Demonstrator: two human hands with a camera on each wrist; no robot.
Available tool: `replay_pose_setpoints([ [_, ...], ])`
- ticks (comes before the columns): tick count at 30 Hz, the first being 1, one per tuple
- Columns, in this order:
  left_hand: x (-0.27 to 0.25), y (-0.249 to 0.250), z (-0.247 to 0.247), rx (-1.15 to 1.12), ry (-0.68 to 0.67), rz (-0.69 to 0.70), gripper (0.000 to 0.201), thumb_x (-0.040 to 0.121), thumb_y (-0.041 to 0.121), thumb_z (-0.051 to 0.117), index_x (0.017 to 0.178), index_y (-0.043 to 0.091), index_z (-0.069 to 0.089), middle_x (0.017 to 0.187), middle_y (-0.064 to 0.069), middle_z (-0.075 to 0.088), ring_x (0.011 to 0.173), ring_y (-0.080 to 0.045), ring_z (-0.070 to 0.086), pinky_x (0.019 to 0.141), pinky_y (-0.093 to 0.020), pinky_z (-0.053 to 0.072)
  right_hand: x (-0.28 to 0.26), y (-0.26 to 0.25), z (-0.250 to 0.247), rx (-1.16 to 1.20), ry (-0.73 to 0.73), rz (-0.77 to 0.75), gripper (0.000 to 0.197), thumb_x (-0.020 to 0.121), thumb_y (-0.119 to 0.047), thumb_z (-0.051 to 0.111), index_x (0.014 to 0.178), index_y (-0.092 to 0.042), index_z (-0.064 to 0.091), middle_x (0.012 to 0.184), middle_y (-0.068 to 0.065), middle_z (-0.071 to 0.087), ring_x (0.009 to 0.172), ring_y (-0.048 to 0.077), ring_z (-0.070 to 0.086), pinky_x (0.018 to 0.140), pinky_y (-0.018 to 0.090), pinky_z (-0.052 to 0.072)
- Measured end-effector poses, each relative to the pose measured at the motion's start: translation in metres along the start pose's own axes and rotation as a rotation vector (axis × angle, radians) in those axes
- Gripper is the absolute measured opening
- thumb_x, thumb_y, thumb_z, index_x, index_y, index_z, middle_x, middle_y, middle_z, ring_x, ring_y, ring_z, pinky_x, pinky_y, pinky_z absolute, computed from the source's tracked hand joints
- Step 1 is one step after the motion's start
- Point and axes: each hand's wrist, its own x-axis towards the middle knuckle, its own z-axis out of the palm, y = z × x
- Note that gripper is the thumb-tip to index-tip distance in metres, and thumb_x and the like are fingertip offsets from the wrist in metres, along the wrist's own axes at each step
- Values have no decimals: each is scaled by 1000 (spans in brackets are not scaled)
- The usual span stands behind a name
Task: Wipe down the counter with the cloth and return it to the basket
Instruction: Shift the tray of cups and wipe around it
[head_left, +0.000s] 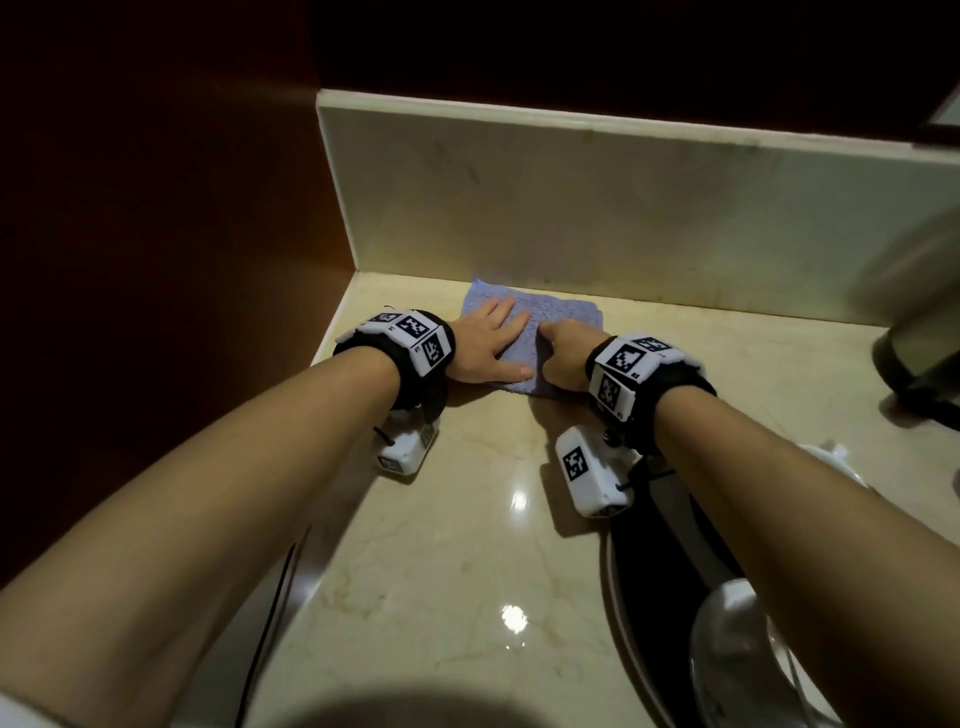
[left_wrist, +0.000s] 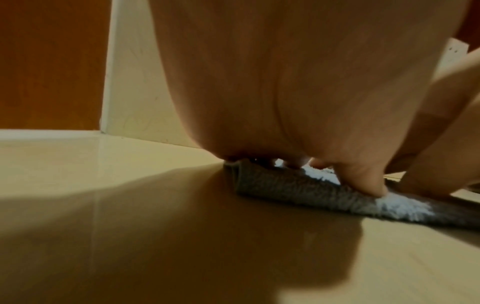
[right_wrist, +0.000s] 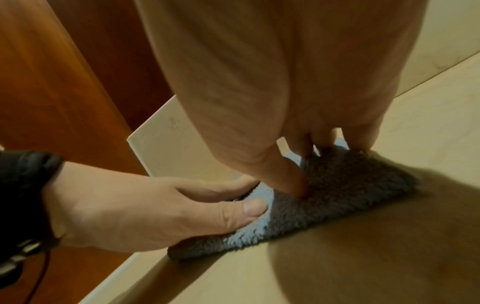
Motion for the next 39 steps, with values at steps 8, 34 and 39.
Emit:
replay_pose_setpoints([
  [8, -4, -27, -3, -1, -6, -69, 87, 98, 57, 36, 155, 12, -11, 161, -14, -19, 149, -29, -17, 119, -40, -4, 25, -23, -8, -64, 2, -71, 43, 96, -17, 49, 137, -7, 46, 136, 16, 53, 124, 33, 53, 100, 40, 46],
  [34, -46, -77, -15, 77, -38, -307, 98, 93, 52, 54, 155, 6, -7, 163, -15, -7, 150, -27, 6, 119, -35, 12, 61, -65, 16, -63, -2, -294, 66, 98, -22, 35, 156, -28, 5, 163, 12, -2, 149, 37, -6, 122, 48, 5],
  [39, -62, -75, -11, 233, -95, -367, 104, 88, 65, 52, 156, 9, -2, 163, -13, 1, 146, -34, 23, 114, -45, 27, 45, -81, 22, -92, -41, -315, 67, 98, -26, 35, 156, -31, 2, 164, 9, -7, 149, 35, -10, 120, 51, 6],
])
